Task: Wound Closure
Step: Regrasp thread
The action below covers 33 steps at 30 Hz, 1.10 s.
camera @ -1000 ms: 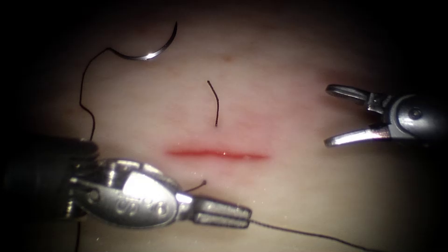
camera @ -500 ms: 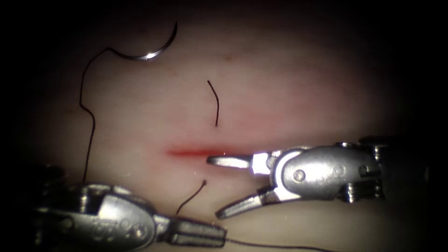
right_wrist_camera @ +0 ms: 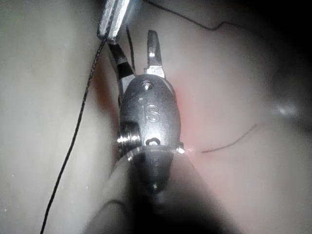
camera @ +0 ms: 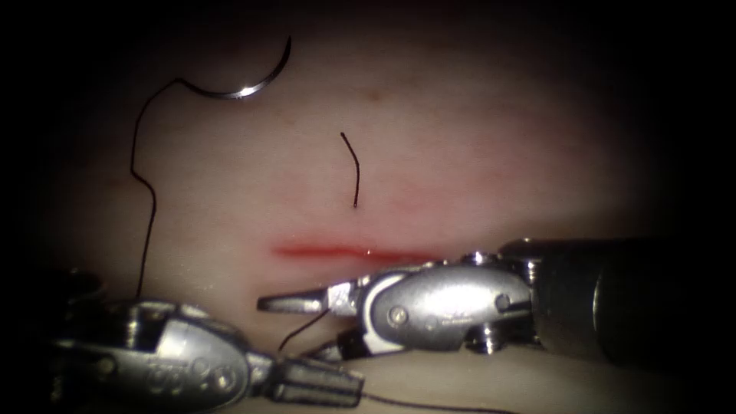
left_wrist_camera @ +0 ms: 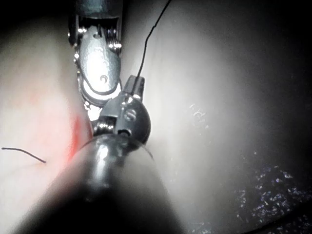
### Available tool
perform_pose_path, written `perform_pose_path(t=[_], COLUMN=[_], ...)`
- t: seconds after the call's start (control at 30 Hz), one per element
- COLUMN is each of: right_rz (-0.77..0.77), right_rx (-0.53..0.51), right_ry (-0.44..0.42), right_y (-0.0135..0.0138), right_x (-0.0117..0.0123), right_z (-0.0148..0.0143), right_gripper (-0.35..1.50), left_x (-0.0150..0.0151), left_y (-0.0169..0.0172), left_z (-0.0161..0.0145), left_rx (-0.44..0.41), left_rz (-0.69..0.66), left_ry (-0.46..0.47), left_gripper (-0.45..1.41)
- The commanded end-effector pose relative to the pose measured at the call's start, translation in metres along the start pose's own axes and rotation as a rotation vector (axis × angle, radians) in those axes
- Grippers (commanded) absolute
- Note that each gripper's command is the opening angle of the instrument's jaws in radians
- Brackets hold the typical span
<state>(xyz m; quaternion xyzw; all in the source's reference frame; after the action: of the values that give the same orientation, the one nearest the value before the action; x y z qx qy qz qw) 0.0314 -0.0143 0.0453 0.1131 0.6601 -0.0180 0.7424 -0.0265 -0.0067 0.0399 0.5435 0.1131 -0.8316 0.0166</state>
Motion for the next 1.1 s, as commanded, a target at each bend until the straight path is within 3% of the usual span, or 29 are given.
perform_pose_path(t=[0.03,0.13,0.17,0.2,0.43,0.5,0.53,0.6,0.67,0.73,0.8,0.97,1.1], right_rz=[-0.002,-0.005,-0.007,-0.008,-0.008,-0.007,-0.005,-0.002,-0.001,-0.001,0.009,0.028,0.059], right_rx=[0.003,0.013,0.018,0.026,-0.015,-0.032,-0.037,-0.048,-0.069,-0.076,-0.086,-0.104,-0.109], right_ry=[0.005,0.01,0.014,0.021,-0.014,-0.04,-0.056,-0.069,-0.095,-0.117,-0.126,-0.144,-0.172], right_y=[0.0001,0.0002,0.0002,0.0003,0.0016,0.0023,0.0028,0.0035,0.0043,0.0049,0.0056,0.0073,0.0083], right_x=[-0.0005,-0.0005,-0.0005,-0.0004,-0.001,-0.0015,-0.002,-0.0027,-0.0035,-0.0041,-0.0047,-0.0059,-0.0066], right_z=[0.0008,0.0008,0.0008,0.0007,0.0001,-0.0003,-0.0006,-0.001,-0.0014,-0.0018,-0.0022,-0.0028,-0.0027], right_gripper=[0.31,0.02,-0.25,-0.35,-0.35,-0.35,-0.35,-0.35,-0.35,-0.35,-0.35,-0.35,-0.35], left_x=[-0.0003,-0.0003,-0.0003,-0.0004,-0.0004,-0.0004,-0.0003,-0.0003,-0.0004,-0.0006,-0.0008,-0.0009,-0.0006], left_y=[0.0002,0.0002,0.0002,0.0002,0.0,-0.0001,-0.0002,-0.0007,-0.0011,-0.0015,-0.0018,-0.0018,-0.0018], left_z=[0.0008,0.0008,0.0009,0.0009,0.0012,0.0015,0.0017,0.0021,0.0026,0.003,0.0034,0.0044,0.0059], left_rx=[-0.002,-0.001,-0.001,-0.003,0.004,0.016,0.032,0.087,0.162,0.241,0.314,0.387,0.449], left_rz=[-0.002,-0.002,-0.001,-0.001,-0.002,-0.005,-0.008,-0.019,-0.04,-0.068,-0.085,-0.104,-0.021], left_ry=[-0.001,-0.001,-0.002,-0.004,-0.01,-0.021,-0.028,-0.031,-0.022,-0.017,-0.007,-0.043,-0.137], left_gripper=[-0.45,-0.45,-0.45,-0.45,-0.45,0.47,0.67,0.88,0.94,0.81,0.86,0.86,0.71])
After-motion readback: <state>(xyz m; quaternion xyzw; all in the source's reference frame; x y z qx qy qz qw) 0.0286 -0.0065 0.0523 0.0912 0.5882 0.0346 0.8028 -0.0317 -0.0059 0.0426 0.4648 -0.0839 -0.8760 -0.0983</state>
